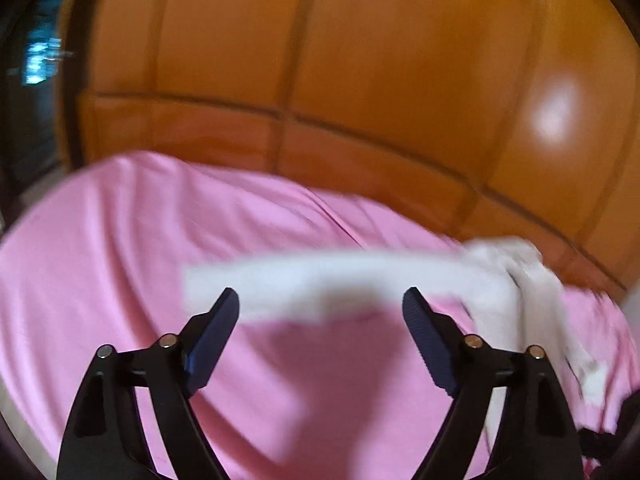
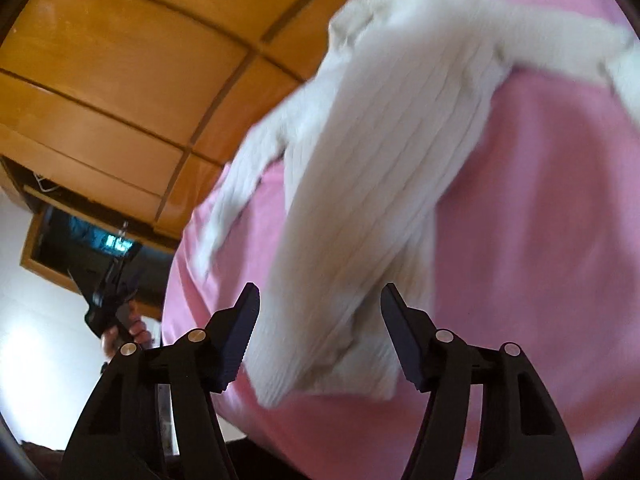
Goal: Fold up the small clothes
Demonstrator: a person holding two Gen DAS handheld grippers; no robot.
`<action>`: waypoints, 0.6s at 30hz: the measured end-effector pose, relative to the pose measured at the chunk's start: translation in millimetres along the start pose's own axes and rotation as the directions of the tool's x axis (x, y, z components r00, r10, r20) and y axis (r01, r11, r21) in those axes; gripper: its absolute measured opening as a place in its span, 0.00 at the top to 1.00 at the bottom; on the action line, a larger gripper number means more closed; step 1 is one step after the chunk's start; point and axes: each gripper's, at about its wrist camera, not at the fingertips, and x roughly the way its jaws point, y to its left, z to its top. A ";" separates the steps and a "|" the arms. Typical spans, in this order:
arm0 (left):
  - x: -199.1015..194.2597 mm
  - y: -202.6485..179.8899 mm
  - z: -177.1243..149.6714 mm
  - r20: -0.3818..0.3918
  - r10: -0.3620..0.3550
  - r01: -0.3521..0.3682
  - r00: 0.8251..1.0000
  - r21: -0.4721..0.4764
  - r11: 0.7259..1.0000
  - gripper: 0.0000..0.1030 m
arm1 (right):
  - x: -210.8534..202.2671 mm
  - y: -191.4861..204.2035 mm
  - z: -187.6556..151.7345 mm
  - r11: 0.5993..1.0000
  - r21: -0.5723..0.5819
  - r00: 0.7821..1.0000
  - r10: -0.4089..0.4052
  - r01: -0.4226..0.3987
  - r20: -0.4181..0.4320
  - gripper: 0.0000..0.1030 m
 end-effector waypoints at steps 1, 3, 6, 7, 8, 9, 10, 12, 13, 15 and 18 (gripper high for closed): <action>10.4 -10.8 -13.1 -0.060 -0.061 0.061 0.996 0.008 0.998 0.27 | 4.7 -2.3 -0.3 1.000 0.022 1.000 0.009 -0.009 0.003 0.39; 30.0 -30.5 -35.6 -0.160 -0.166 0.167 0.973 -0.011 0.986 0.40 | 10.4 -3.5 1.9 0.997 0.072 0.999 0.014 -0.017 0.045 0.47; 58.9 -62.1 -66.9 -0.305 -0.314 0.305 0.899 -0.075 0.949 0.53 | 15.6 6.6 8.1 0.996 0.070 0.998 0.053 -0.056 0.038 0.58; 65.7 -73.6 -75.6 -0.335 -0.345 0.337 0.877 -0.085 0.938 0.53 | 16.0 11.2 7.0 0.996 0.045 0.997 0.071 -0.072 0.020 0.58; 71.5 -83.9 -83.6 -0.358 -0.374 0.364 0.855 -0.100 0.926 0.53 | 15.3 13.7 7.5 0.996 0.021 0.996 0.085 -0.085 -0.007 0.58; 76.6 -95.5 -92.8 -0.386 -0.414 0.400 0.824 -0.122 0.908 0.53 | 16.1 16.1 3.9 0.997 0.003 0.997 0.078 -0.078 -0.019 0.58; 79.8 -106.0 -100.2 -0.409 -0.444 0.429 0.797 -0.133 0.893 0.53 | 15.0 20.1 0.6 0.998 -0.020 0.998 0.056 -0.056 -0.013 0.58; 89.1 -126.9 -112.8 -0.442 -0.462 0.449 0.769 -0.142 0.882 0.53 | 14.7 19.9 1.8 0.998 -0.031 0.998 0.063 -0.063 -0.005 0.78; 91.6 -135.1 -118.1 -0.459 -0.476 0.460 0.750 -0.153 0.874 0.53 | 8.5 23.2 3.9 0.998 -0.049 0.999 0.042 -0.041 0.015 0.87; 93.4 -152.2 -132.4 -0.483 -0.499 0.483 0.719 -0.168 0.859 0.65 | -11.2 23.7 12.5 0.996 -0.091 0.996 0.008 0.000 0.083 0.94; 87.1 -164.8 -136.2 -0.495 -0.504 0.497 0.708 -0.158 0.854 0.94 | -49.7 33.8 34.1 0.991 -0.126 0.978 -0.013 0.040 0.207 0.94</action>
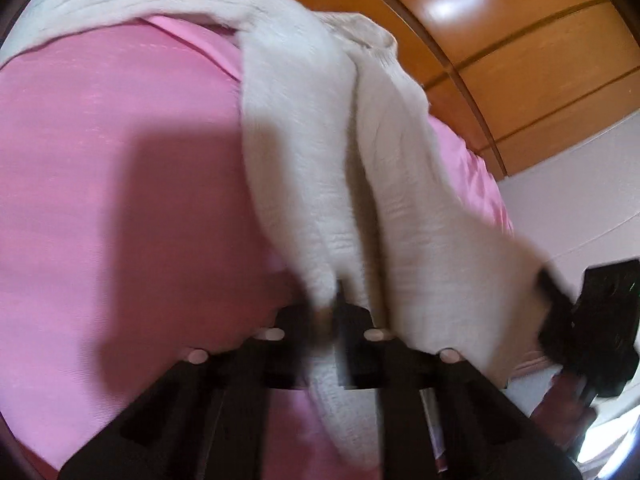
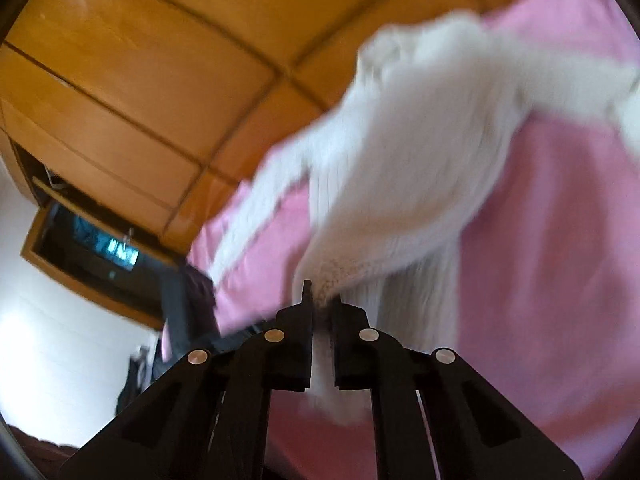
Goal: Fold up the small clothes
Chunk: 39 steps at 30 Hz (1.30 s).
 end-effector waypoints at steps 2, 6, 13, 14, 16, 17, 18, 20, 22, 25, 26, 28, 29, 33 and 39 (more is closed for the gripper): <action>-15.4 -4.6 3.6 0.029 0.000 0.000 1.000 0.017 1.000 0.95 | -16.7 2.6 16.8 0.999 -0.025 0.998 -0.031 0.032 0.058 0.95; -80.8 -10.1 14.9 0.127 -0.021 0.014 0.992 0.056 0.998 0.96 | -52.3 17.1 41.9 0.994 -0.084 0.984 -0.053 0.068 0.168 0.95; -213.7 -6.4 14.7 0.241 0.011 -0.036 0.970 0.101 0.994 0.96 | -125.6 45.4 39.2 0.979 -0.171 0.958 -0.058 0.110 0.281 0.95; -235.1 -3.8 7.1 0.250 0.030 -0.057 0.968 0.101 0.993 0.96 | -133.8 45.0 31.2 0.977 -0.175 0.959 -0.066 0.118 0.277 0.95; -254.2 -1.2 1.0 0.251 0.056 -0.082 0.966 0.092 0.992 0.96 | -145.0 37.8 14.9 0.977 -0.162 0.963 -0.097 0.141 0.252 0.95; -259.0 -0.2 -5.9 0.248 0.070 -0.094 0.966 0.086 0.992 0.96 | -147.4 32.9 5.6 0.976 -0.153 0.967 -0.115 0.152 0.229 0.96; -263.3 4.0 -17.7 0.238 0.097 -0.118 0.966 0.077 0.990 0.96 | -147.2 26.4 -3.2 0.976 -0.141 0.970 -0.138 0.168 0.198 0.96; -256.7 19.5 -38.8 0.196 0.151 -0.160 0.969 0.031 0.987 0.96 | -142.1 5.9 -27.9 0.967 -0.119 0.972 -0.211 0.223 0.106 0.96; -237.3 35.9 -57.2 0.148 0.184 -0.186 0.972 -0.002 0.983 0.96 | -133.0 -18.1 -48.4 0.956 -0.089 0.960 -0.278 0.279 0.024 0.96; -191.8 58.2 -75.6 0.055 0.252 -0.249 0.966 -0.056 0.967 0.89 | -107.1 -59.0 -77.5 0.907 -0.072 0.900 -0.421 0.416 -0.109 0.96; -181.1 68.2 -78.0 0.051 0.280 -0.276 0.959 -0.081 0.958 0.84 | -103.1 -66.3 -82.1 0.896 -0.077 0.886 -0.445 0.438 -0.133 0.96; -178.3 86.6 -74.9 0.066 0.306 -0.295 0.950 -0.139 0.945 0.77 | -97.1 -67.1 -86.2 0.875 -0.117 0.864 -0.482 0.469 -0.144 0.96; -181.8 92.6 -72.7 0.081 0.300 -0.285 0.950 -0.162 0.945 0.70 | -95.6 -65.0 -84.7 0.862 -0.137 0.852 -0.504 0.487 -0.141 0.90; -216.4 123.6 -47.2 0.217 0.362 -0.298 0.907 -0.277 0.913 0.39 | -95.0 -50.6 -69.8 0.812 -0.192 0.825 -0.565 0.551 -0.023 0.50; -259.1 190.7 2.5 0.301 0.501 -0.343 0.811 -0.449 0.825 0.37 | -47.9 -9.0 -49.8 0.846 -0.275 0.883 -0.470 0.456 0.016 0.34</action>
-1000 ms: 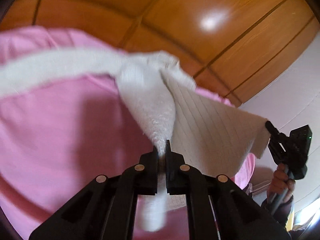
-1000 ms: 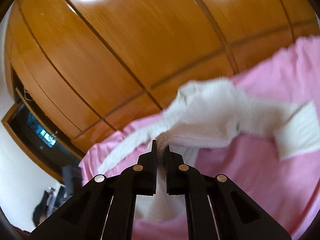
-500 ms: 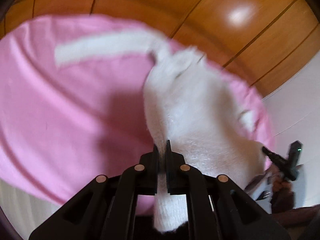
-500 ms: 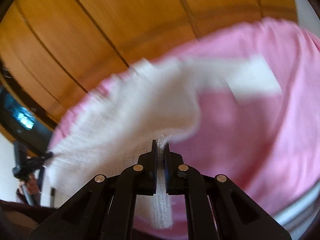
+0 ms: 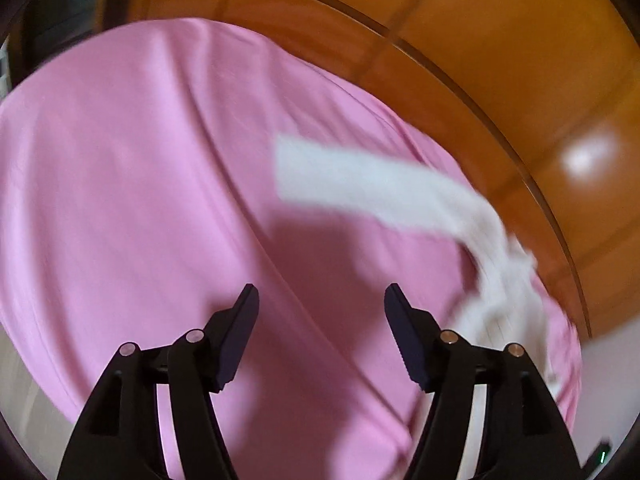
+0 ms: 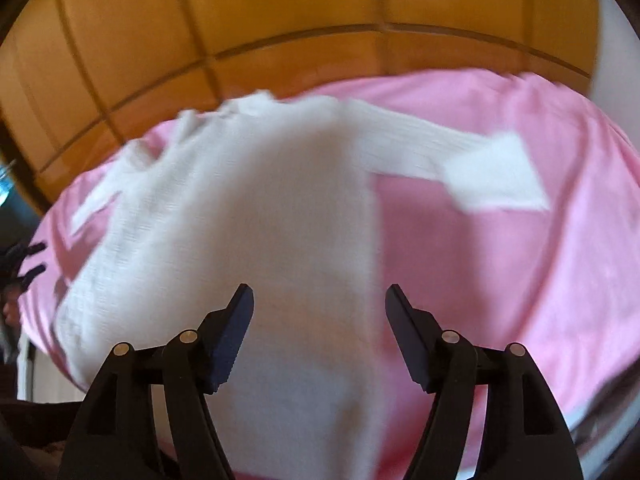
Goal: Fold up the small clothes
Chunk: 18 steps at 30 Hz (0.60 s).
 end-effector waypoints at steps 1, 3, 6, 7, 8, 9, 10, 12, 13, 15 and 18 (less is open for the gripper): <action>7.1 6.2 17.5 0.021 0.021 -0.021 1.000 -0.021 1.000 0.37 | 9.7 12.0 3.5 0.999 -0.013 0.999 0.036 -0.036 -0.016 0.34; 19.4 9.2 37.2 0.037 0.048 -0.047 0.998 -0.016 0.999 0.33 | 25.0 33.9 7.5 0.996 -0.039 0.996 0.074 -0.076 -0.041 0.34; 52.4 12.5 63.2 0.005 0.054 -0.054 0.999 -0.012 0.998 0.33 | 50.2 67.9 9.0 0.988 -0.080 0.987 0.125 -0.133 -0.099 0.34; 61.5 14.6 68.3 -0.012 0.048 -0.049 0.999 -0.018 0.999 0.33 | 56.9 75.8 10.7 0.986 -0.098 0.986 0.127 -0.138 -0.108 0.34; 71.9 14.1 68.0 -0.025 0.053 -0.054 0.998 -0.031 0.998 0.34 | 63.4 84.2 15.9 0.982 -0.125 0.986 0.125 -0.139 -0.112 0.34; 83.3 14.9 72.0 -0.035 0.052 -0.053 0.998 -0.046 0.998 0.35 | 68.1 91.1 22.7 0.981 -0.140 0.986 0.122 -0.137 -0.111 0.34; 92.5 14.0 75.9 -0.049 0.040 -0.043 0.998 -0.049 0.998 0.35 | 74.1 95.7 33.9 0.978 -0.152 0.986 0.125 -0.142 -0.111 0.34; 105.8 11.8 83.6 -0.057 0.030 -0.033 0.998 -0.058 0.998 0.51 | 84.9 99.7 53.6 0.976 -0.162 0.985 0.130 -0.148 -0.113 0.34; 108.3 7.5 85.0 -0.055 0.012 -0.015 0.998 -0.053 0.998 0.65 | 93.6 101.8 69.6 0.975 -0.167 0.985 0.130 -0.148 -0.114 0.34; 112.2 -7.5 88.4 -0.077 -0.006 0.006 0.997 -0.011 1.000 0.96 | 107.8 106.4 95.9 0.974 -0.162 0.983 0.144 -0.161 -0.114 0.34; 90.7 -9.5 97.6 0.006 0.014 -0.014 1.000 0.012 1.000 0.97 | 142.4 116.2 151.4 0.978 -0.127 0.983 0.156 -0.168 -0.097 0.34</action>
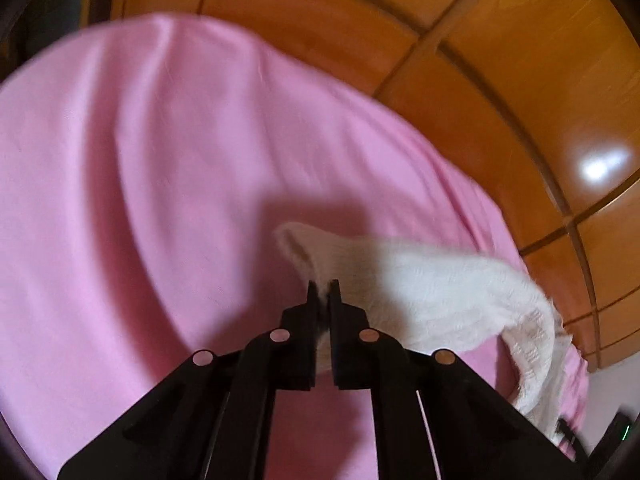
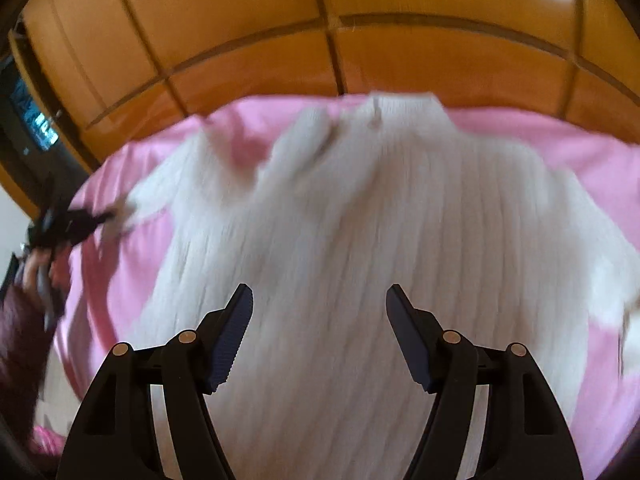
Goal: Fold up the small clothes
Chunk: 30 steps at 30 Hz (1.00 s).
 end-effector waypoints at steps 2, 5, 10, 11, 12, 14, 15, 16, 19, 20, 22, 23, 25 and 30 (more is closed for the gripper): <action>-33.3 12.4 10.6 0.089 0.002 0.000 0.996 -0.022 1.000 0.97 | 18.5 -6.7 35.7 0.999 0.050 1.000 0.014 -0.014 0.009 0.39; -90.8 45.1 23.9 0.230 0.062 -0.047 0.971 -0.071 0.996 0.97 | 46.2 -14.8 72.0 0.994 0.110 1.000 0.022 -0.022 0.002 0.39; -152.9 92.9 24.4 0.335 0.192 -0.166 0.923 -0.105 0.981 0.97 | 99.9 -23.4 102.3 0.989 0.145 0.997 -0.021 0.031 -0.068 0.39; -153.4 96.7 20.8 0.325 0.200 -0.176 0.924 -0.102 0.979 0.97 | 110.4 -23.0 105.7 0.990 0.139 0.997 -0.023 0.032 -0.072 0.39; -152.6 99.2 14.7 0.318 0.217 -0.197 0.923 -0.094 0.976 0.97 | 119.7 -21.4 108.8 0.990 0.130 0.996 -0.036 0.046 -0.080 0.39; -145.0 101.2 7.9 0.298 0.234 -0.218 0.925 -0.088 0.972 0.97 | 139.2 -18.3 112.4 0.991 0.121 0.992 -0.046 0.060 -0.118 0.39; -140.5 102.8 3.2 0.283 0.237 -0.221 0.929 -0.090 0.971 0.97 | 149.2 -14.3 113.8 0.992 0.096 0.990 -0.071 0.083 -0.121 0.39; -137.1 105.1 1.8 0.272 0.239 -0.222 0.932 -0.091 0.971 0.97 | 156.5 -9.7 113.4 0.992 0.060 0.988 -0.103 0.110 -0.115 0.46; -133.0 107.1 -3.2 0.254 0.256 -0.242 0.933 -0.085 0.967 0.97 | 163.5 10.6 115.9 0.988 -0.039 0.983 -0.154 0.150 -0.096 0.94; -137.1 108.6 -3.1 0.260 0.265 -0.250 0.929 -0.088 0.964 0.97 | 160.9 16.9 116.7 0.983 -0.071 0.982 -0.172 0.167 -0.072 0.95; -147.9 114.7 1.9 0.298 0.264 -0.241 0.917 -0.111 0.964 0.97 | 147.9 27.7 124.2 0.977 -0.111 0.983 -0.181 0.181 0.014 0.96; -154.5 115.2 5.8 0.320 0.268 -0.242 0.909 -0.118 0.963 0.97 | 137.9 28.5 132.0 0.981 -0.096 0.984 -0.167 0.172 0.056 0.96; -156.9 114.8 7.8 0.340 0.288 -0.263 0.895 -0.119 0.957 0.97 | 130.7 26.9 144.8 0.981 -0.072 0.981 -0.170 0.178 0.096 0.96; -103.1 123.4 9.9 0.218 0.426 -0.419 0.878 -0.079 0.905 0.96 | 164.5 27.2 152.1 0.969 -0.077 0.972 -0.231 0.233 0.030 0.96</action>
